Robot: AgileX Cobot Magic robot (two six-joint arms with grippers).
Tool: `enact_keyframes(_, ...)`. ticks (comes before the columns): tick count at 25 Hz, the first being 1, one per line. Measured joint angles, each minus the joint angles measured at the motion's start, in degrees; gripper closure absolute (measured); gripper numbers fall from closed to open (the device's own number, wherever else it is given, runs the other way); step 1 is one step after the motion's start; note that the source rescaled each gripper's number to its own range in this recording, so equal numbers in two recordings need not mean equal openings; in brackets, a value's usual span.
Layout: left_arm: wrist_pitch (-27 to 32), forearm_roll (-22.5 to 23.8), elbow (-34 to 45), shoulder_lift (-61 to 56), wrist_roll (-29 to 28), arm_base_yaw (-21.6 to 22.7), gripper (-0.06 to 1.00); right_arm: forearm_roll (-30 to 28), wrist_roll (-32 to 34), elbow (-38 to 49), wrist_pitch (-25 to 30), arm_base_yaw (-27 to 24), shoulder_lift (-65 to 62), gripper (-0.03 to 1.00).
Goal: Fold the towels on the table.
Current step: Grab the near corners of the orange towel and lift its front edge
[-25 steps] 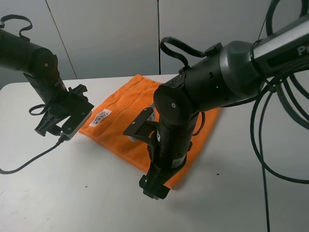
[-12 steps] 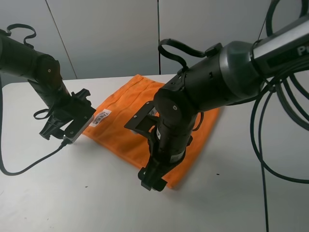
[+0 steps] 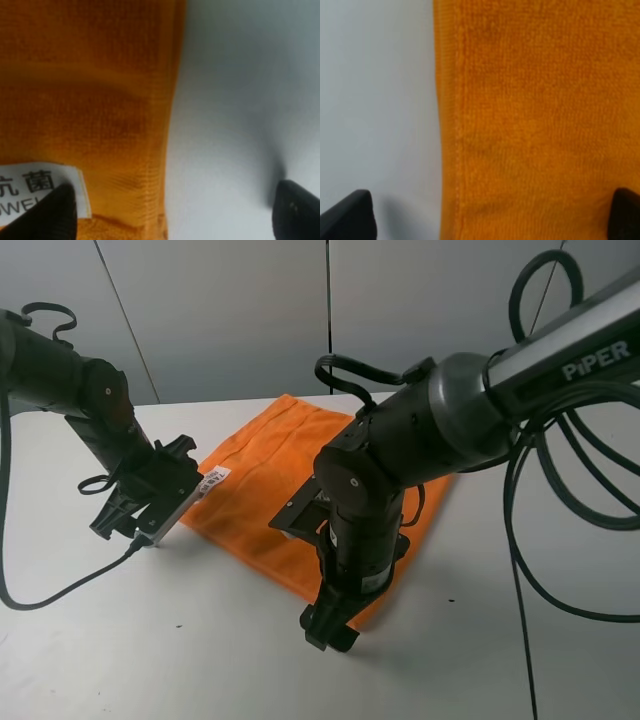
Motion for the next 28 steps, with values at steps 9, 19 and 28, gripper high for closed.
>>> enact_keyframes(9, -0.85, -0.98, 0.00, 0.64, 0.18, 0.00, -0.05, 0.46, 0.25, 0.00, -2.54, 0.00, 0.32, -0.03)
enact_keyframes(19, -0.85, -1.48, -0.10, 0.83, 0.32, 0.00, -0.05, 0.11, 1.42, 0.00, -3.75, 0.00, 0.32, -0.03)
enact_keyframes(28, -0.73, -1.66, -0.22, 1.24, 0.42, 0.00, -0.05, -0.54, 2.94, -0.27, -3.75, 0.35, 1.79, -0.03)
